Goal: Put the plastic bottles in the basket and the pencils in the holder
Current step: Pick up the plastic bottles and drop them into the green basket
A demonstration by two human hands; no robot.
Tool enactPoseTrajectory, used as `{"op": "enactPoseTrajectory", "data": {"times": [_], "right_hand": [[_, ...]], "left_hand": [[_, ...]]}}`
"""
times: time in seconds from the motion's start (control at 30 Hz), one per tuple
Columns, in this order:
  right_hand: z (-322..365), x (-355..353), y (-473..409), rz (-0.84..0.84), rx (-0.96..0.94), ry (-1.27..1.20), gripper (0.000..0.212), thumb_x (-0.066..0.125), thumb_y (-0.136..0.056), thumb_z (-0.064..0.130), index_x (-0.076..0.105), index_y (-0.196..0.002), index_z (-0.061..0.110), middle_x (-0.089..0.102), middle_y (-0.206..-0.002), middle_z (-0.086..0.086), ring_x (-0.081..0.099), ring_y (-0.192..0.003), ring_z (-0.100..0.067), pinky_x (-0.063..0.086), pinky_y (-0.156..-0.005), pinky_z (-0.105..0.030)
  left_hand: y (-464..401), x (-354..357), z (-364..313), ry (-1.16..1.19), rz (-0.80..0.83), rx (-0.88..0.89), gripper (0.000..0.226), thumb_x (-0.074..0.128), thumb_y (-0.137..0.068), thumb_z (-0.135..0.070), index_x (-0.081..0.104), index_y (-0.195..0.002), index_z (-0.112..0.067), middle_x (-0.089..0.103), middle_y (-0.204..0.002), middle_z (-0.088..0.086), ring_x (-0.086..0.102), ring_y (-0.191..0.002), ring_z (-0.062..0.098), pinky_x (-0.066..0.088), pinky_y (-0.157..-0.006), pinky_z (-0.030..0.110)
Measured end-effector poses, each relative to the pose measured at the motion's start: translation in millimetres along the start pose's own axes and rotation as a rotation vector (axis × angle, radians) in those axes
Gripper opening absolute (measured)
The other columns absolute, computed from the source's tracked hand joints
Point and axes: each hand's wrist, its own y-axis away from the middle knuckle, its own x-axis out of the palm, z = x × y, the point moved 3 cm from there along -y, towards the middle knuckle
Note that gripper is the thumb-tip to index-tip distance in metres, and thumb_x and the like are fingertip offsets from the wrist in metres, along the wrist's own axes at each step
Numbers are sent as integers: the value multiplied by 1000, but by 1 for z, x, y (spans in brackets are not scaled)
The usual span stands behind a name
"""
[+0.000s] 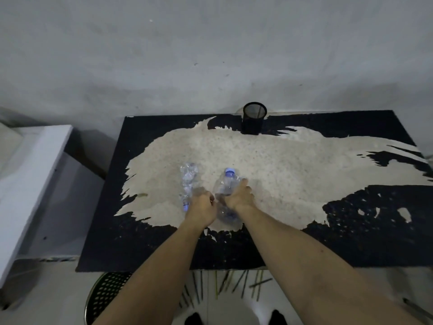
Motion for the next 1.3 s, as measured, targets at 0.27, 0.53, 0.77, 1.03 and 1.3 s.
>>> {"op": "enactPoseTrajectory", "data": {"times": [0.27,0.53,0.77,1.03,1.3], "right_hand": [[19,-31,41,-58,-111,-189,82,87,-72,20,31,-132,21,49,-124,-10,57,-110,-30,55,-94,-47],[31,-40,116,-147,-198,-232,78,87,-74,28,30,-127,23,51,-120,-10,61,-104,-30,57,-89,-45],[17,-5,178,-105,-285,-229,78,84,-67,28,33,-124,18,55,-116,-9,61,-97,-27,55,-76,-37],[-28,68,242,54,-365,-226,77,89,-63,39,36,-117,20,53,-110,-4,60,-95,-23,50,-75,-33],[-77,184,299,266,-251,-181,43,66,-86,43,43,-116,24,58,-109,-3,58,-83,-15,46,-55,-27]], "left_hand": [[25,-34,-8,-36,-65,47,13,52,-92,-21,63,-96,-14,65,-97,5,58,-82,20,47,-71,32],[69,-86,-12,-97,-144,146,19,51,-88,-18,65,-100,-12,69,-99,10,63,-91,28,50,-76,33],[126,-93,20,-104,-213,107,18,51,-89,-19,64,-98,-9,68,-102,12,60,-91,28,51,-80,39],[203,-57,95,-71,-284,-72,21,49,-90,-27,64,-97,-14,66,-105,9,61,-96,29,47,-77,34],[248,-34,202,-14,-297,-203,16,50,-89,-29,60,-90,-17,64,-98,5,60,-90,25,52,-80,36]]}}
